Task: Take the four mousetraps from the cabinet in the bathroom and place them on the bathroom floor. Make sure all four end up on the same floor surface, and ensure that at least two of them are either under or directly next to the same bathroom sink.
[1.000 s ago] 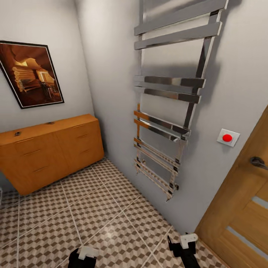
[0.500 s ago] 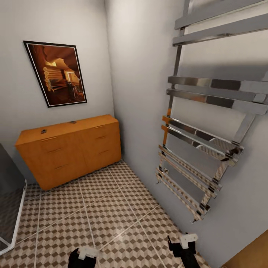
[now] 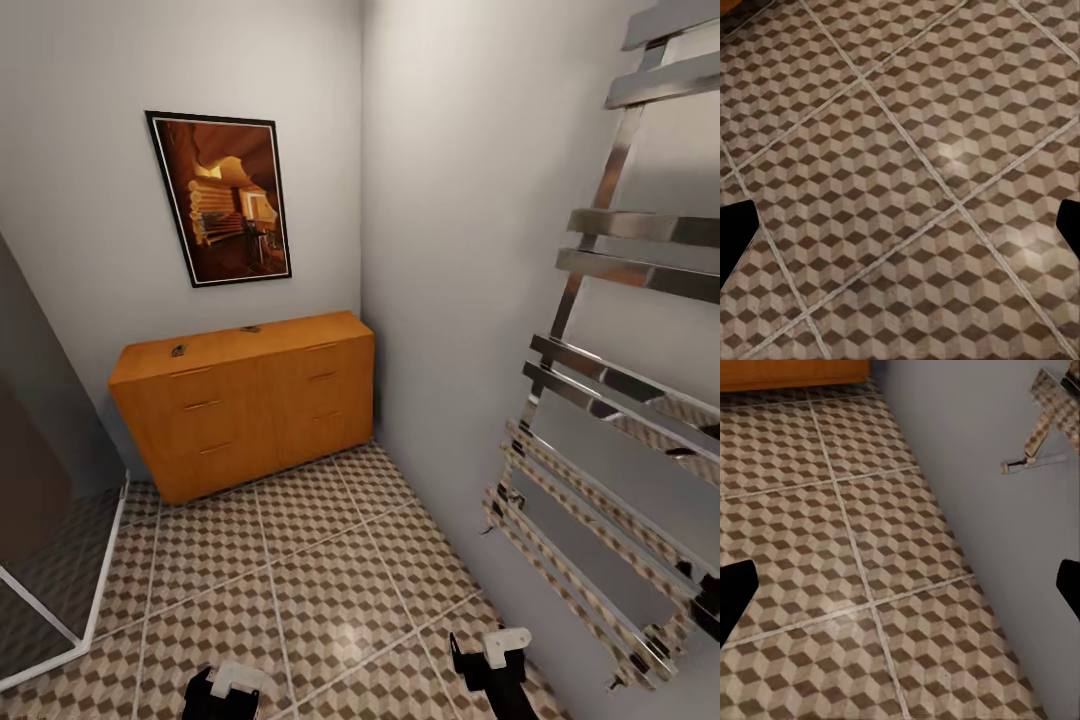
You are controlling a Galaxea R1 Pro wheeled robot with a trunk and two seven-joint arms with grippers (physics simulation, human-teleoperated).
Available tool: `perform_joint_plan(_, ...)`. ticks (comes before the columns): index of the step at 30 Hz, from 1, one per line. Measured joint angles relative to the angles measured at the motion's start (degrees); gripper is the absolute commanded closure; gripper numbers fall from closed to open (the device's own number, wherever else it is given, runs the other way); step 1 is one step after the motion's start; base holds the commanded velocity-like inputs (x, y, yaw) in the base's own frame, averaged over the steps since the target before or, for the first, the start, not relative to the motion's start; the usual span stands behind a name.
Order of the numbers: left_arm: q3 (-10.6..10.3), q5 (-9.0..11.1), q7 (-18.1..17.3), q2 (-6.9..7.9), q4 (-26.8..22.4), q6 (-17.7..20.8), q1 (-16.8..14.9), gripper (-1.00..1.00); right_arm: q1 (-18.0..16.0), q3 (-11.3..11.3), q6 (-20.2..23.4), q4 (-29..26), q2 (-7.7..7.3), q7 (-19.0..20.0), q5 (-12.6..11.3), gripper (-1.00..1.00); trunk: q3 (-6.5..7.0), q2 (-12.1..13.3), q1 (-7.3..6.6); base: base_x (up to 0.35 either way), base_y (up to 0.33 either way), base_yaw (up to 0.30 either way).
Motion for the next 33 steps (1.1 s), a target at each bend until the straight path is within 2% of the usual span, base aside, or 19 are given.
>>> perform_joint_plan(10, 0.00, 0.00, 0.00, 0.00, 0.00, 0.00, 0.00, -1.00, -0.01, 0.00, 0.00, 0.00, 0.02, 0.00, 0.00, -1.00, 0.00, 0.00, 0.00, 0.306, 0.133, 0.286)
perform_joint_plan(19, 0.00, 0.01, 0.00, -0.07, -0.01, 0.01, 0.00, -1.00, -0.02, 0.00, -0.01, 0.01, 0.03, 0.00, 0.00, -1.00, 0.00, 0.00, 0.00, 0.292, 0.011, 0.286)
perform_joint_plan(27, 0.00, 0.01, -0.05, -0.09, -0.02, 0.01, 0.00, -1.00, -0.01, 0.00, -0.01, 0.01, 0.03, -0.01, 0.00, -1.00, 0.00, 0.01, 0.03, 0.055, -0.003, 0.286)
perform_joint_plan(33, 0.00, 0.02, -0.02, -0.08, -0.03, 0.03, 0.06, -1.00, -0.01, 0.01, -0.03, 0.02, 0.03, -0.01, 0.00, -1.00, 0.00, 0.01, 0.01, 0.113, -0.178, 0.286)
